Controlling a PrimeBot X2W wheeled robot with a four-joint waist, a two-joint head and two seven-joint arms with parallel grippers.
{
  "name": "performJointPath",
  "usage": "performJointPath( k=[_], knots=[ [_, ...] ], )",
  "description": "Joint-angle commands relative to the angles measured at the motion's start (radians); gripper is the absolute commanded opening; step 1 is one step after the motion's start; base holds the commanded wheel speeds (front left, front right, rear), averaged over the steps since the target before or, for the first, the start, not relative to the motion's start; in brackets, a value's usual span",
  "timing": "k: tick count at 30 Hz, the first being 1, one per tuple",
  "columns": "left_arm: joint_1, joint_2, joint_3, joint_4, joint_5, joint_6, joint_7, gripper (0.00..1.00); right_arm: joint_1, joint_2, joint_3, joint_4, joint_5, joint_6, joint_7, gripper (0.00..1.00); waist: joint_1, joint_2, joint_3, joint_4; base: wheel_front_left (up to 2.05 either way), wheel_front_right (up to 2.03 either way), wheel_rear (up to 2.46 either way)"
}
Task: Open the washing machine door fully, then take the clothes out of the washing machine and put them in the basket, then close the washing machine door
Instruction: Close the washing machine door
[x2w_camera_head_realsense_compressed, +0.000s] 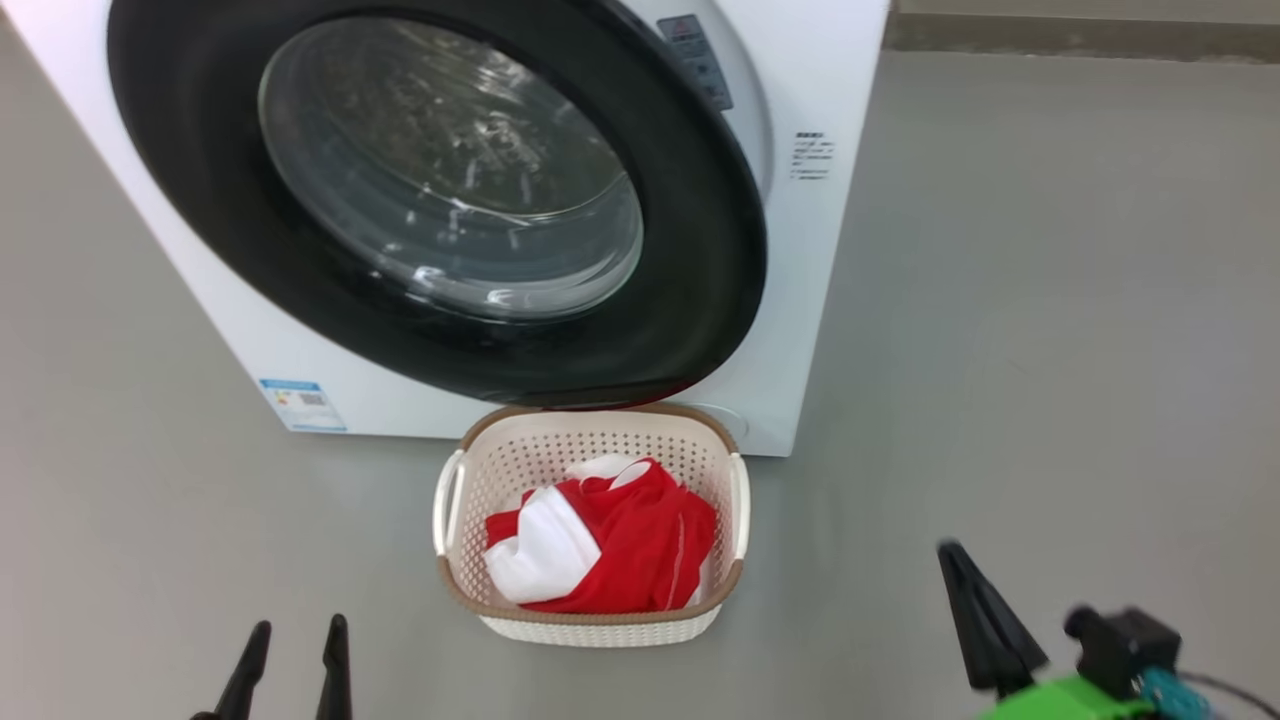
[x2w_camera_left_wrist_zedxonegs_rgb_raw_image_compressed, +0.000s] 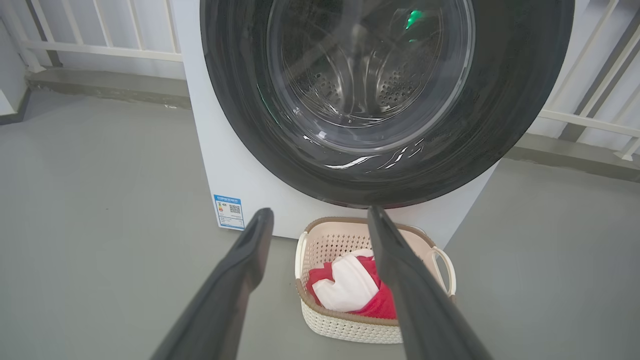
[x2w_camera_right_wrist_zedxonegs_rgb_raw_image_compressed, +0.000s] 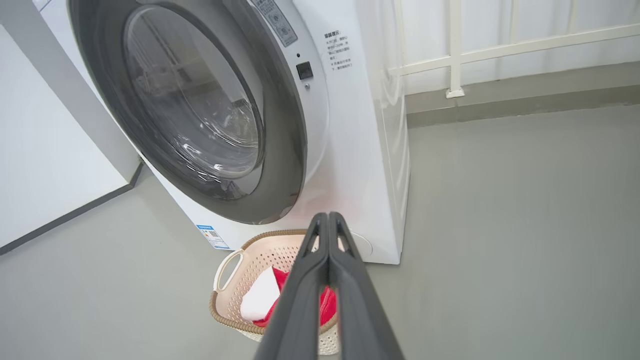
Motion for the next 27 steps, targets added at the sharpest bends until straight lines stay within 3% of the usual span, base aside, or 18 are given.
performJointPath(
  k=[1,12,18,27],
  knots=[
    [-0.034,0.004,0.021,-0.017,-0.02,-0.005,-0.005,1.0,-0.066,-0.014,0.037,-0.012,0.005,0.006,-0.006,0.0,0.0,-0.0001,0.012,0.02,0.0,0.0,0.0],
    [-0.08,0.003,-0.014,-0.007,-0.079,-0.005,-0.005,1.0,-0.309,-0.036,0.13,0.047,0.013,0.006,-0.006,0.0,0.0,-0.0001,0.079,0.102,0.0,0.0,0.0],
    [-0.135,0.003,-0.059,0.005,-0.127,-0.005,-0.005,1.0,-0.496,-0.038,0.171,0.104,-0.008,0.006,-0.006,0.0,0.0,-0.0001,0.174,0.147,0.0,0.0,0.0],
    [-0.234,0.003,-0.125,0.016,-0.17,-0.005,-0.005,1.0,-0.678,-0.038,0.149,0.179,-0.035,0.006,-0.006,0.0,0.0,-0.0001,0.299,0.2,0.0,0.0,0.0]
  ],
)
